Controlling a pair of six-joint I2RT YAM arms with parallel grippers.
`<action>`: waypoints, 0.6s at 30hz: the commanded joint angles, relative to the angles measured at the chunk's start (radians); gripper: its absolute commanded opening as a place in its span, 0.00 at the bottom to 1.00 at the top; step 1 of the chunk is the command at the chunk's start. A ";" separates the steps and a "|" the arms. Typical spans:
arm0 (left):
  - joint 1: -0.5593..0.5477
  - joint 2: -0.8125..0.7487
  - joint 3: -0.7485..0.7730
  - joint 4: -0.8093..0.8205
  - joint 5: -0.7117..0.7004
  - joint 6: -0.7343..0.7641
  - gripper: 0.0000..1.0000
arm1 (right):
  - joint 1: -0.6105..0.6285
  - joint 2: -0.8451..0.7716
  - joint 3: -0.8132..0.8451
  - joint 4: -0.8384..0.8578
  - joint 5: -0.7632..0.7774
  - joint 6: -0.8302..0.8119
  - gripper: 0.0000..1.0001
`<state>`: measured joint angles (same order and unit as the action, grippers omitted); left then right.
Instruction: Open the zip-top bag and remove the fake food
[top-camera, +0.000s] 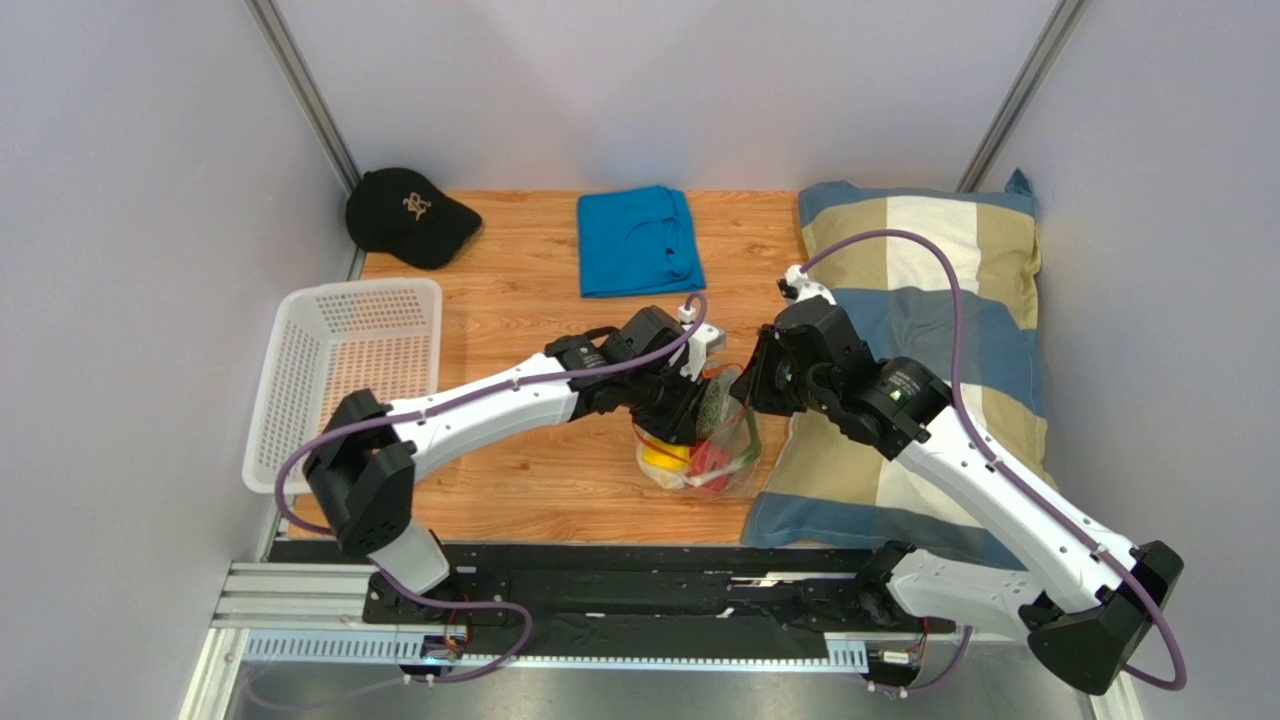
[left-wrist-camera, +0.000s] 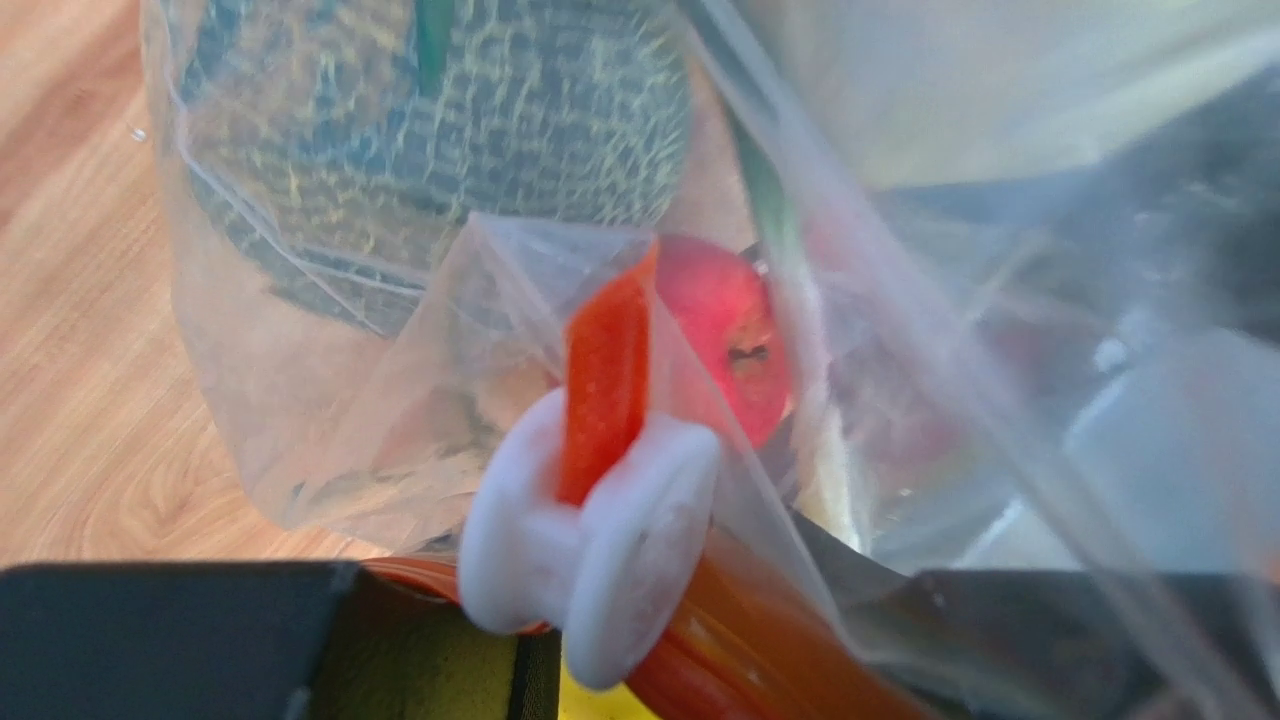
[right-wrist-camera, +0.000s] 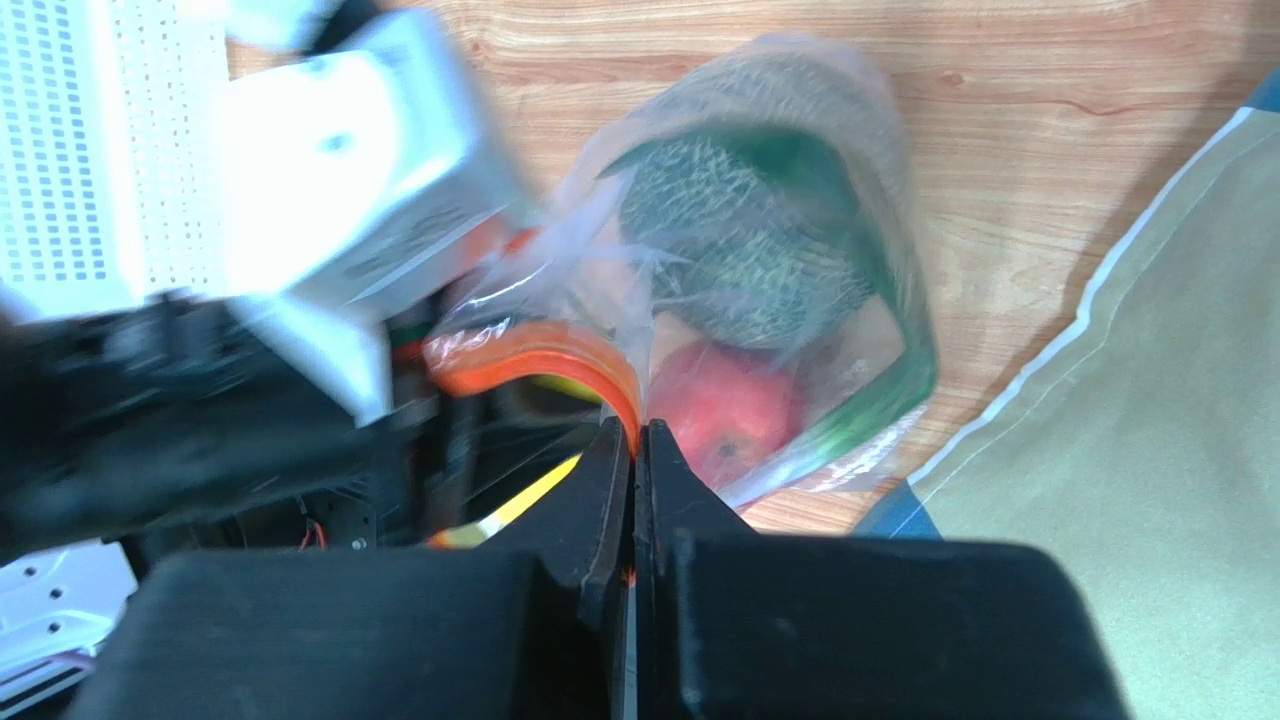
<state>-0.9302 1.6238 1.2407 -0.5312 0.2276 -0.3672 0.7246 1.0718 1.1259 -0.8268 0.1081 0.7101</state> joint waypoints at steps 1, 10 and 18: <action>-0.019 -0.128 0.000 0.011 0.002 0.037 0.00 | -0.008 0.000 0.020 0.000 0.056 -0.001 0.00; -0.021 -0.185 -0.043 0.045 0.035 0.037 0.00 | -0.011 -0.006 0.034 -0.014 0.079 -0.026 0.00; -0.022 -0.059 0.032 -0.018 0.019 -0.012 0.33 | -0.010 -0.013 0.054 0.054 -0.070 -0.044 0.00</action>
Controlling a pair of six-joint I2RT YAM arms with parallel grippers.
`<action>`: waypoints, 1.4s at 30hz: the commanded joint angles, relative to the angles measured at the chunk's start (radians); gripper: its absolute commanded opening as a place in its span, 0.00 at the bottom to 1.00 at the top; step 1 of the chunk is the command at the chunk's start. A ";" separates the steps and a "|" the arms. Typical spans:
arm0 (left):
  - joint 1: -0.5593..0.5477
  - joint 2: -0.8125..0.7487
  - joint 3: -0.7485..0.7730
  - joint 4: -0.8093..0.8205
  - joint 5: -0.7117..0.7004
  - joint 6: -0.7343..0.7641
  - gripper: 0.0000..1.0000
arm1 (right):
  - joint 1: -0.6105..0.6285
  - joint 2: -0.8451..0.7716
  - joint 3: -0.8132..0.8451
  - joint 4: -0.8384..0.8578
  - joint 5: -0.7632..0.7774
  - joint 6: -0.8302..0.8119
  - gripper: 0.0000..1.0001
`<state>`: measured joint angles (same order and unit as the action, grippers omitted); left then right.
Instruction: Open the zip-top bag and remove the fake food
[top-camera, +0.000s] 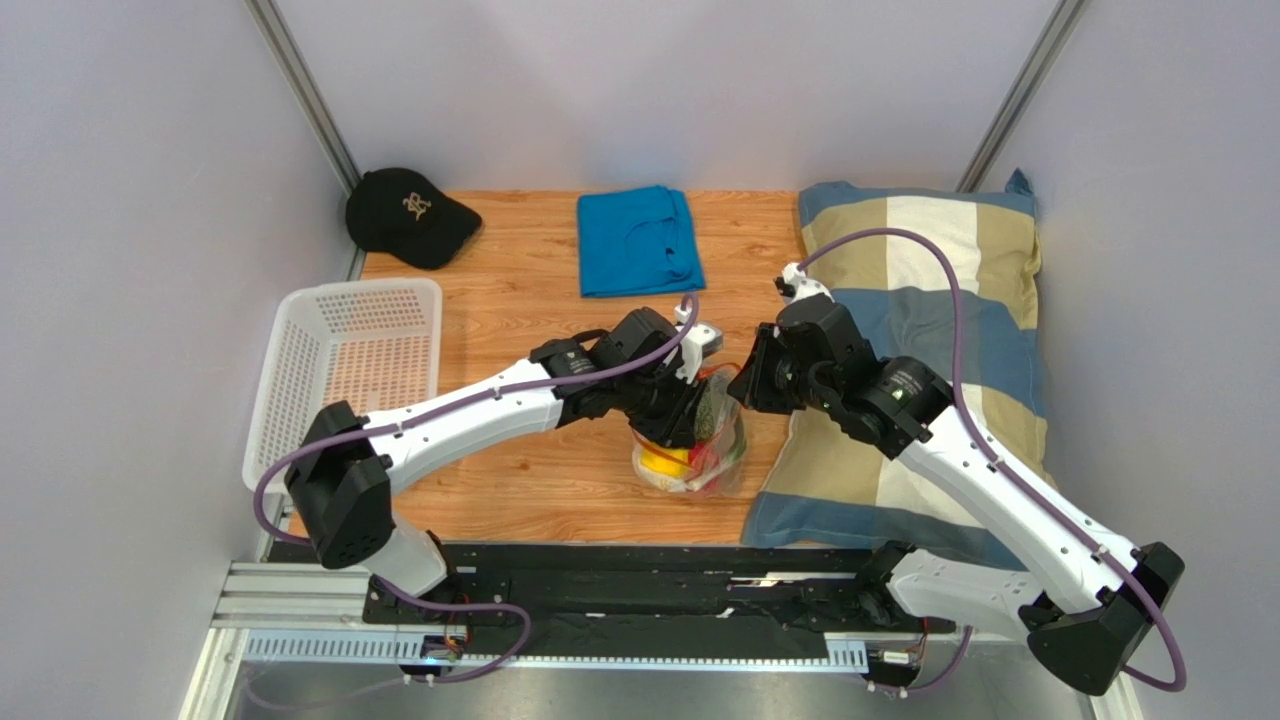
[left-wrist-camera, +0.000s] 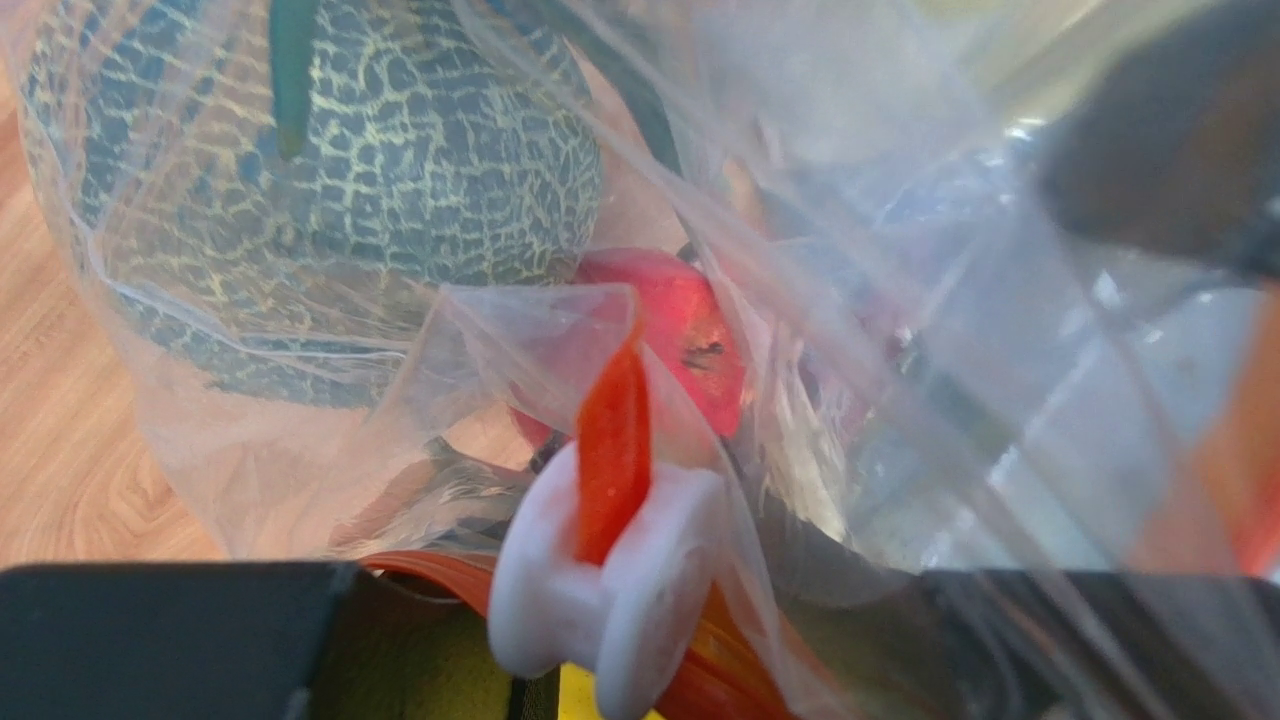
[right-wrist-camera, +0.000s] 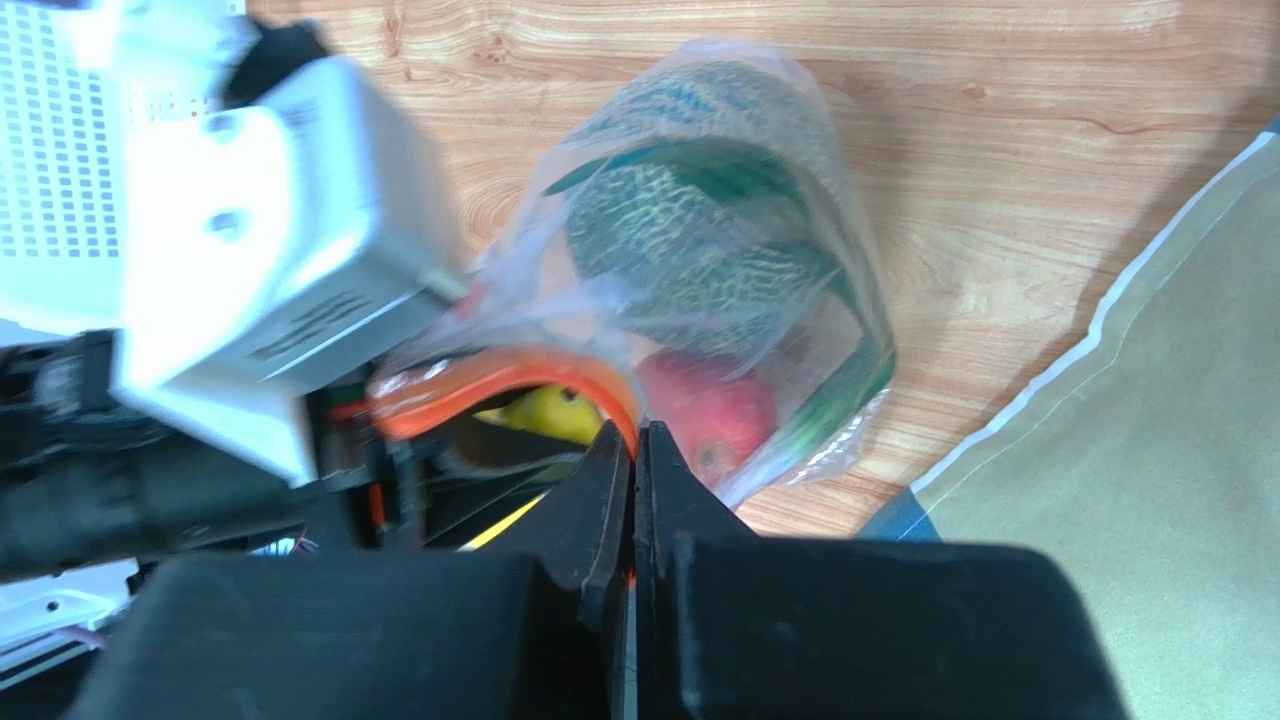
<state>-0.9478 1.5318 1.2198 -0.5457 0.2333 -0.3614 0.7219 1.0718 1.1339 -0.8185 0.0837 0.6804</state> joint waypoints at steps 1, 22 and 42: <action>-0.003 0.047 0.058 -0.003 0.014 -0.017 0.43 | -0.009 -0.012 0.046 0.047 -0.054 -0.006 0.00; -0.026 0.034 0.000 0.007 -0.032 0.067 0.45 | -0.012 0.043 0.084 0.025 -0.002 0.018 0.00; -0.048 -0.220 -0.006 0.026 -0.164 0.076 0.00 | -0.026 0.068 0.064 -0.014 0.054 0.004 0.00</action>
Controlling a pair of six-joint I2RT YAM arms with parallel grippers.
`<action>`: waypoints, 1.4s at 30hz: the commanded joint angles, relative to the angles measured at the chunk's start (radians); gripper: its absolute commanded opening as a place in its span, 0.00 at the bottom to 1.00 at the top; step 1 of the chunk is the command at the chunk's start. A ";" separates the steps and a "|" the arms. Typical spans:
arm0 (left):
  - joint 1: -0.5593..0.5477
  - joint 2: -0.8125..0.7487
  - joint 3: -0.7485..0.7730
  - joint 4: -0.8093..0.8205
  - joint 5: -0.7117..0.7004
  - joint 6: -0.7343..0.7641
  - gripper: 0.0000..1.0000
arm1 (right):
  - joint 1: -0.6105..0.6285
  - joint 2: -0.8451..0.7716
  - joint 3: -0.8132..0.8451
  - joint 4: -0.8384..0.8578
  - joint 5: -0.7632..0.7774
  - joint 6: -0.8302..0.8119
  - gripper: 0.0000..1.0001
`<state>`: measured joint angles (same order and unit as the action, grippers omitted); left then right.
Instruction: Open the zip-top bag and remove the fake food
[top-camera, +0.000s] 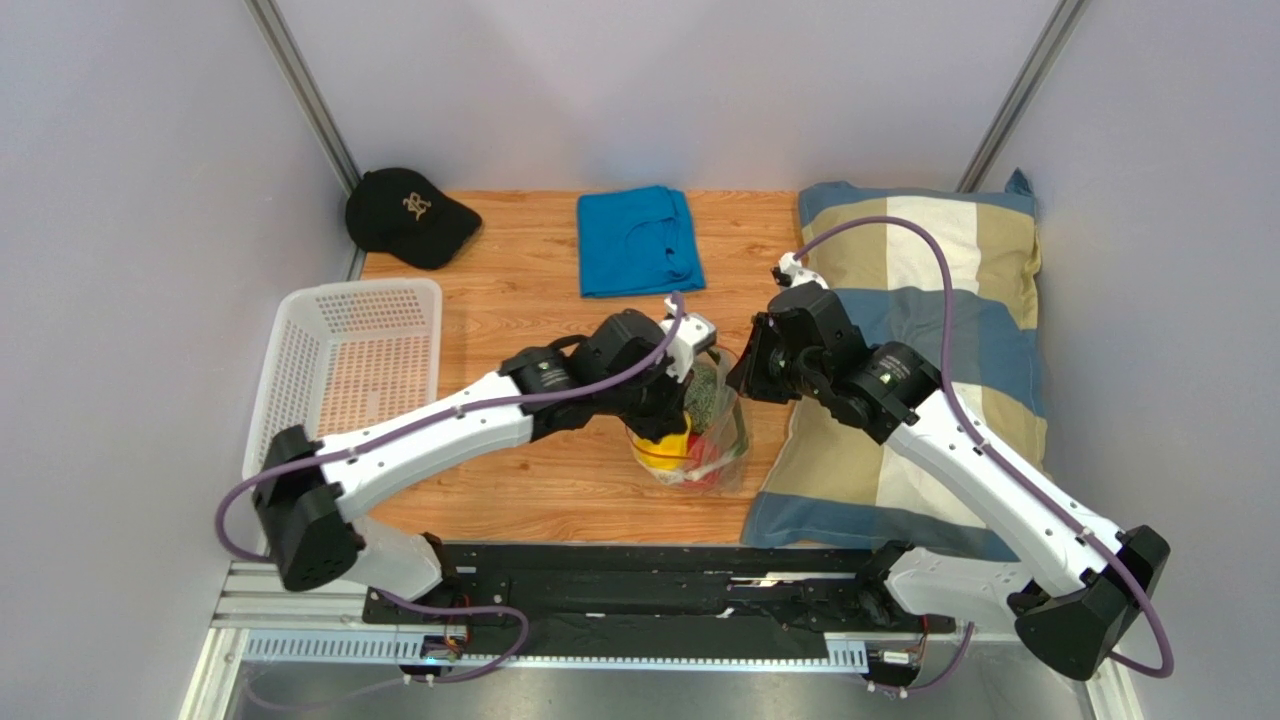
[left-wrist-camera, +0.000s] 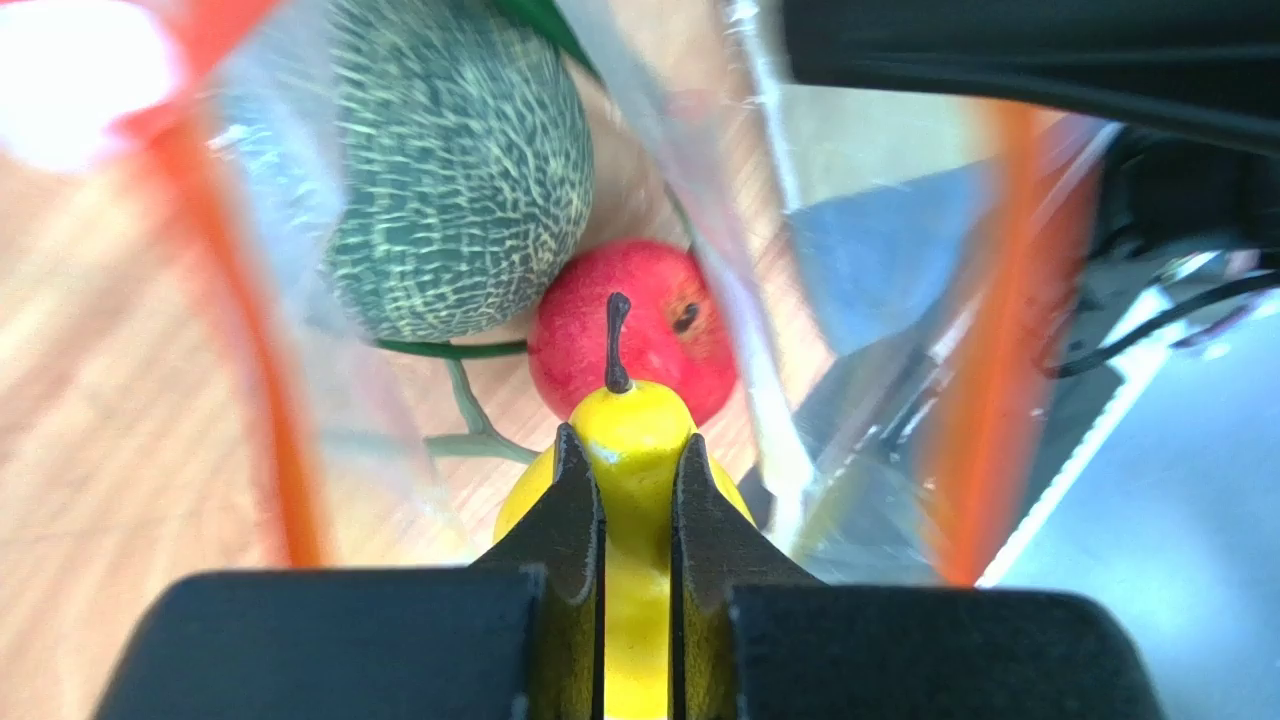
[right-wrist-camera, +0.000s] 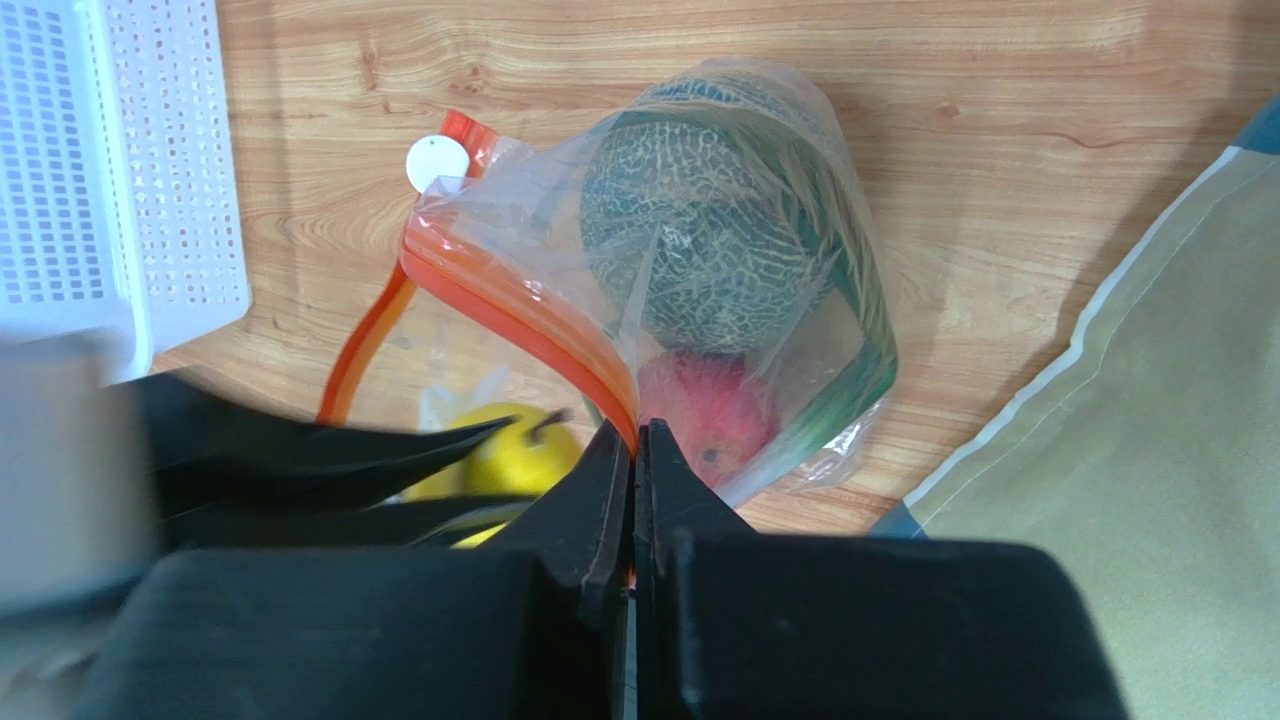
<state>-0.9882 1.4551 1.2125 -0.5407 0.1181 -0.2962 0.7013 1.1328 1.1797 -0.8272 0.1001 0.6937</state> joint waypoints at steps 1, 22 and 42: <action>-0.007 -0.159 0.004 0.019 -0.081 0.003 0.00 | -0.005 0.005 0.017 -0.006 0.029 -0.016 0.00; 0.432 -0.465 0.136 -0.407 -0.661 -0.328 0.00 | -0.003 -0.022 -0.008 -0.026 0.059 -0.114 0.00; 1.103 -0.441 -0.280 -0.391 -0.603 -0.581 0.00 | -0.005 -0.057 -0.005 -0.029 0.013 -0.161 0.00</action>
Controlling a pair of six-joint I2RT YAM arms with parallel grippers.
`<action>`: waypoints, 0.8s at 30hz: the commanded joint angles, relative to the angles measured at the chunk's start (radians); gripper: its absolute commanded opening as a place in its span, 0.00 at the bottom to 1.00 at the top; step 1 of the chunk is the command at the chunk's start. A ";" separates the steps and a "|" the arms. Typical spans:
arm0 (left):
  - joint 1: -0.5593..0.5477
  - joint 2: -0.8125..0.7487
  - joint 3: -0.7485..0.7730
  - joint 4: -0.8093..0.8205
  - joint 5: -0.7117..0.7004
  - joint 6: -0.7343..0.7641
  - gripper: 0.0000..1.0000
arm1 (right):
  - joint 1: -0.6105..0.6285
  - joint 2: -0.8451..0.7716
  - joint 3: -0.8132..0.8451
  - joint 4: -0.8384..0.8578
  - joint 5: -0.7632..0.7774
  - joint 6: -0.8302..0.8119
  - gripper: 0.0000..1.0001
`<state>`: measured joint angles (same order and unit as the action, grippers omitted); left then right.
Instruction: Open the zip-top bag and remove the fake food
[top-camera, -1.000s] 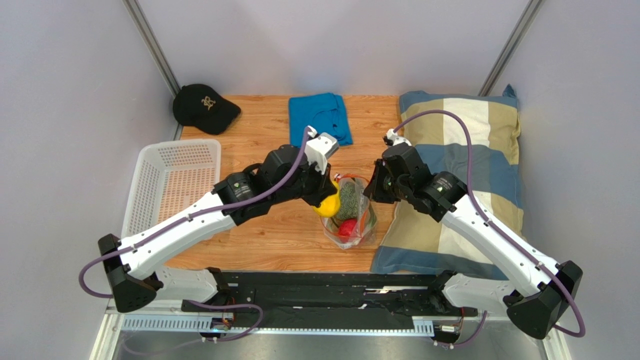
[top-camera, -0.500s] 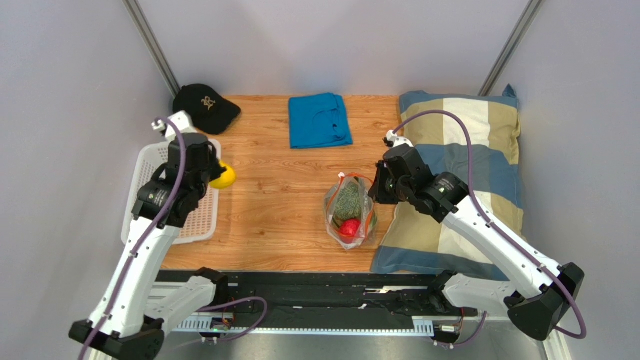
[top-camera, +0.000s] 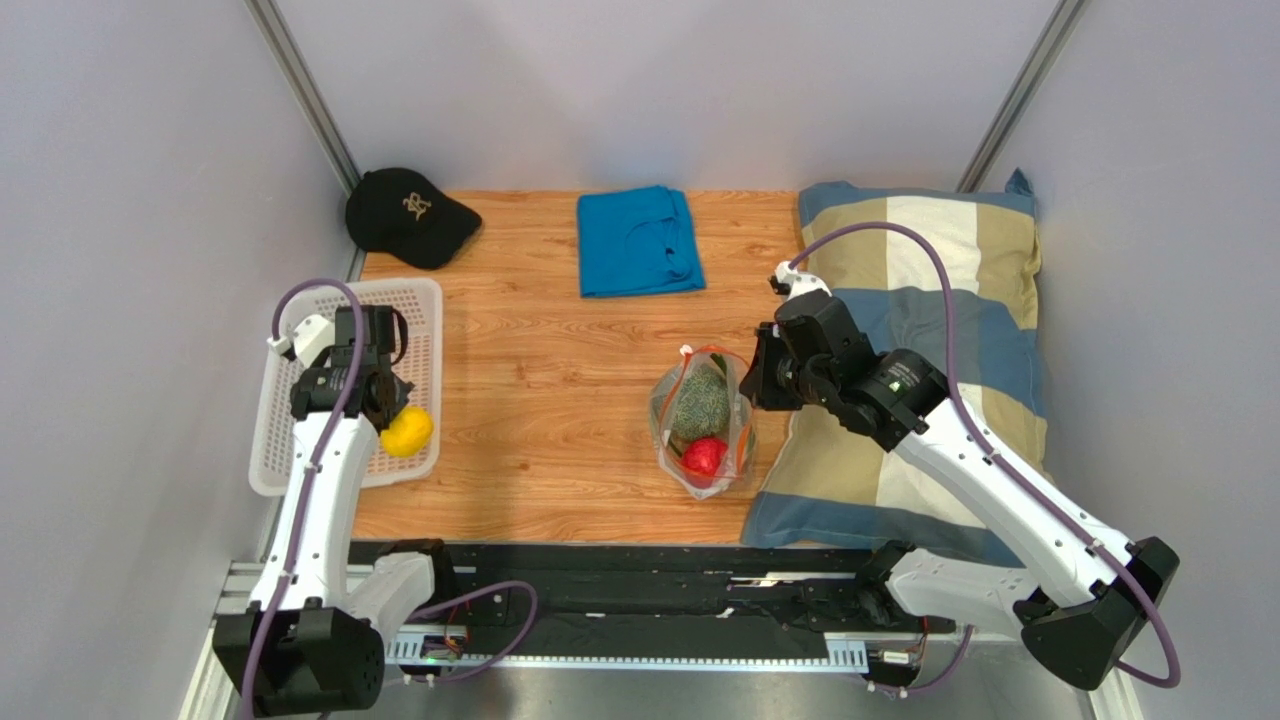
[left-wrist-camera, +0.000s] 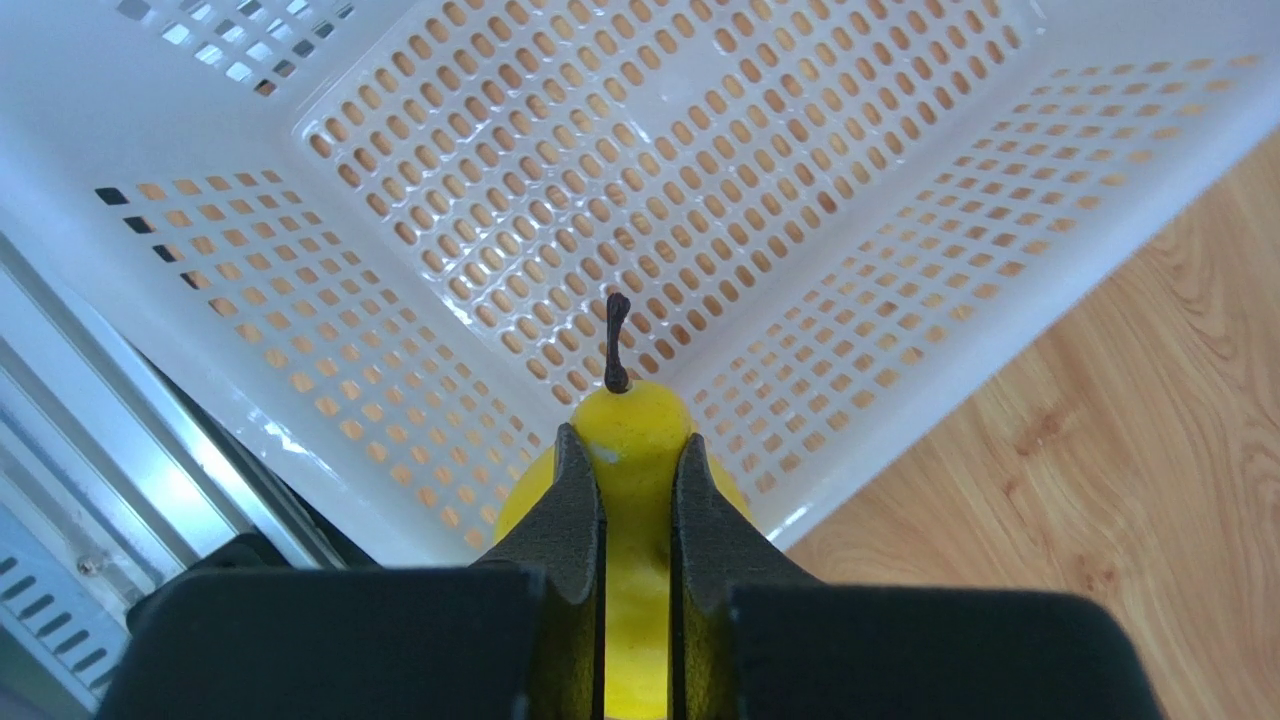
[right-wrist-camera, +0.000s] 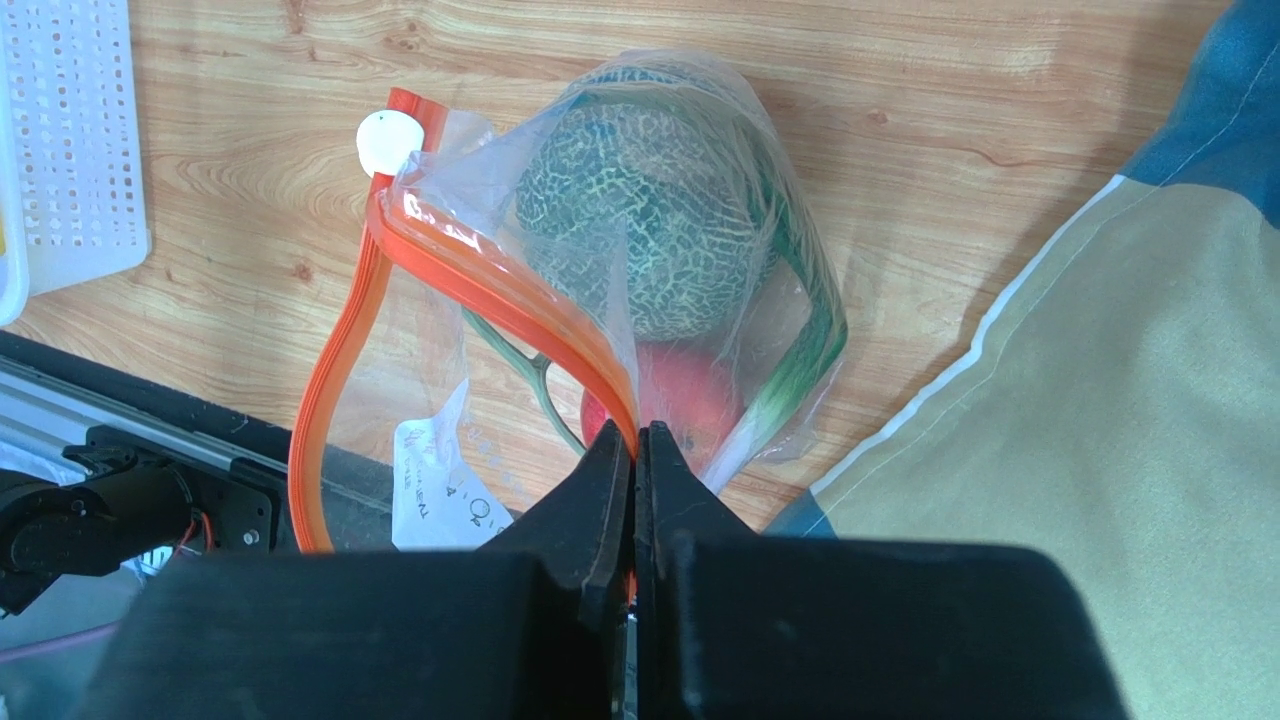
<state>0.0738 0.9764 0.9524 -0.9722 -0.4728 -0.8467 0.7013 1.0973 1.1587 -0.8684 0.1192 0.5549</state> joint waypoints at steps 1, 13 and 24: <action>0.052 0.057 -0.024 0.046 -0.026 -0.022 0.00 | -0.005 -0.022 0.018 0.011 -0.007 -0.024 0.00; 0.156 0.248 -0.072 0.139 0.192 0.047 0.48 | -0.005 -0.011 0.025 0.020 -0.018 -0.009 0.00; 0.152 0.205 -0.011 0.058 0.310 0.093 0.90 | -0.006 -0.002 0.038 0.020 -0.016 -0.018 0.00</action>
<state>0.2199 1.2484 0.8822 -0.8867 -0.2626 -0.7933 0.7006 1.0977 1.1591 -0.8738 0.1043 0.5480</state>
